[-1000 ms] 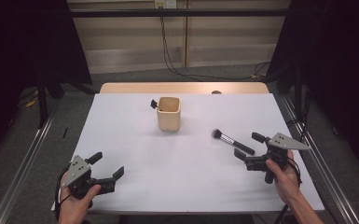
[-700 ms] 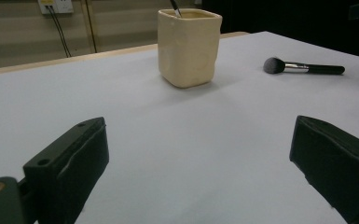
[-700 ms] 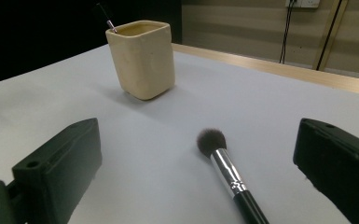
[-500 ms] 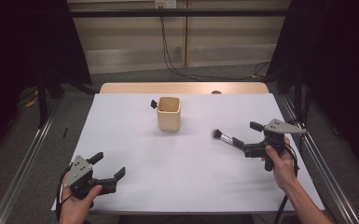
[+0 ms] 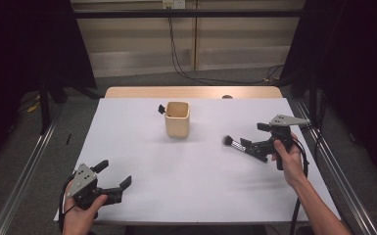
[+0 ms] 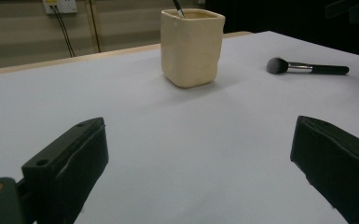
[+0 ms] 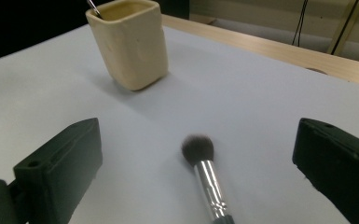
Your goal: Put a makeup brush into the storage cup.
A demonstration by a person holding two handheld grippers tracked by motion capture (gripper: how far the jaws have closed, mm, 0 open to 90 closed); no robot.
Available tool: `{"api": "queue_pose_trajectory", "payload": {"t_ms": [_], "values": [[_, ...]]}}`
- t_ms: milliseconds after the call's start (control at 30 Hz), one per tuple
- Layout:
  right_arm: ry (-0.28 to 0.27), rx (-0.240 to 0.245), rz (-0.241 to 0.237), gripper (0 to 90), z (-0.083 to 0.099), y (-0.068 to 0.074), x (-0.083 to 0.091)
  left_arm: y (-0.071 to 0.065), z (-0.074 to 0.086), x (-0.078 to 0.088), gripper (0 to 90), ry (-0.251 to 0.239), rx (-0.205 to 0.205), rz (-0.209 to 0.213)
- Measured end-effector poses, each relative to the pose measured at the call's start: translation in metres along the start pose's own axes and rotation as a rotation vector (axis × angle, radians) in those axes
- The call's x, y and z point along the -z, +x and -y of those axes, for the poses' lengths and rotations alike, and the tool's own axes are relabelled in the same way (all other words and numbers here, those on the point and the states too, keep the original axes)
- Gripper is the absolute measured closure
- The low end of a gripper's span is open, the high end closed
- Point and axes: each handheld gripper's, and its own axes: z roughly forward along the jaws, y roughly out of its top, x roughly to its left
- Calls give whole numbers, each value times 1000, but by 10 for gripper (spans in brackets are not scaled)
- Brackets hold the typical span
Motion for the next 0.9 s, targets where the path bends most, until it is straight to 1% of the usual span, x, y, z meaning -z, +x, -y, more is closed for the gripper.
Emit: {"api": "queue_pose_trajectory", "payload": {"t_ms": [33,67,133,267,367,433,467,500,533,567,633,767,833,867,900], "values": [[14,2,8,18,0,-2,-2,0,0,0,41,4,-9,0],[26,6,14,18,-1,-3,-3,0,0,0,41,4,-7,2],[68,15,19,29,-1,-7,-6,0,1,0,41,8,-4,7],[124,3,-10,50,-1,-12,-8,2,1,1,41,9,-7,7],[166,4,-11,60,0,-16,-11,3,1,2,41,3,-3,3],[208,11,-14,38,0,-17,-13,3,1,2,41,6,-9,0],[229,7,-13,3,0,-18,-15,3,1,2,41,3,-5,2],[256,1,-25,3,0,-18,-17,3,1,2,41,9,-6,2],[277,5,-39,33,0,-18,-19,3,2,2,41,12,-3,1],[294,19,-41,43,0,-18,-20,4,2,2,41,12,-5,-2],[320,28,-42,17,0,-19,-24,4,2,2,41,9,-5,-4],[379,59,-60,29,-2,-20,-27,5,2,3,41,8,-10,-6],[419,70,-70,28,-4,-20,-28,4,1,3,41,11,-30,-9],[440,77,-74,32,-4,-21,-29,4,1,3,41,10,-26,-3],[460,93,-69,33,-5,-22,-30,5,1,3,41,5,-10,-2]]}}
